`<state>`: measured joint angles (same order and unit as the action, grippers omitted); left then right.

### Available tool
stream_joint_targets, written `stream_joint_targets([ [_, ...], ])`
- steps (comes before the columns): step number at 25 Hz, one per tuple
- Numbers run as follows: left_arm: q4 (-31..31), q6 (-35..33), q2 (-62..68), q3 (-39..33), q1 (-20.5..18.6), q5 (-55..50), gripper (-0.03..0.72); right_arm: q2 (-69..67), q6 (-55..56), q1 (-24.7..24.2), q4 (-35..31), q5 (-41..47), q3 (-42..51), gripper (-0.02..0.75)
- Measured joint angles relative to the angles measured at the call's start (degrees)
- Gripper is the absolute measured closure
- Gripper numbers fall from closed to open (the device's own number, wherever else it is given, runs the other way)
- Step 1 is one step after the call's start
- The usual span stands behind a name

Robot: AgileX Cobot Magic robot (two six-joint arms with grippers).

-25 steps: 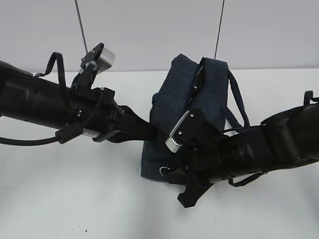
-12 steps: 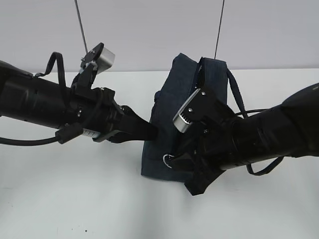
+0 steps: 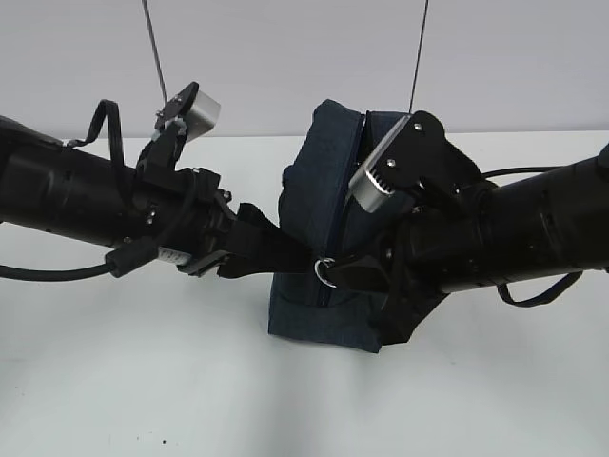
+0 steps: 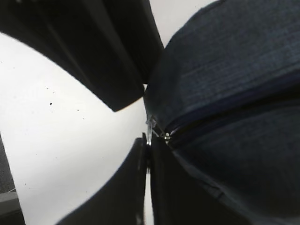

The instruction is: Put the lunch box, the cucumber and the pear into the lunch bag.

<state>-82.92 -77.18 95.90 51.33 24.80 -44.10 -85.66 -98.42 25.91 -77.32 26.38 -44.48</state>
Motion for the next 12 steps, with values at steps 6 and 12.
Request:
stream_joint_targets([
  [6,-0.83,-0.4,0.35,0.0,0.0,0.83,0.326,3.68,0.09,0.0,0.1,0.56,0.0,0.732],
  [12,-3.62,-0.44,3.51,0.0,0.0,1.21,0.327,5.96,0.13,0.0,0.1,0.32,0.11,0.732],
])
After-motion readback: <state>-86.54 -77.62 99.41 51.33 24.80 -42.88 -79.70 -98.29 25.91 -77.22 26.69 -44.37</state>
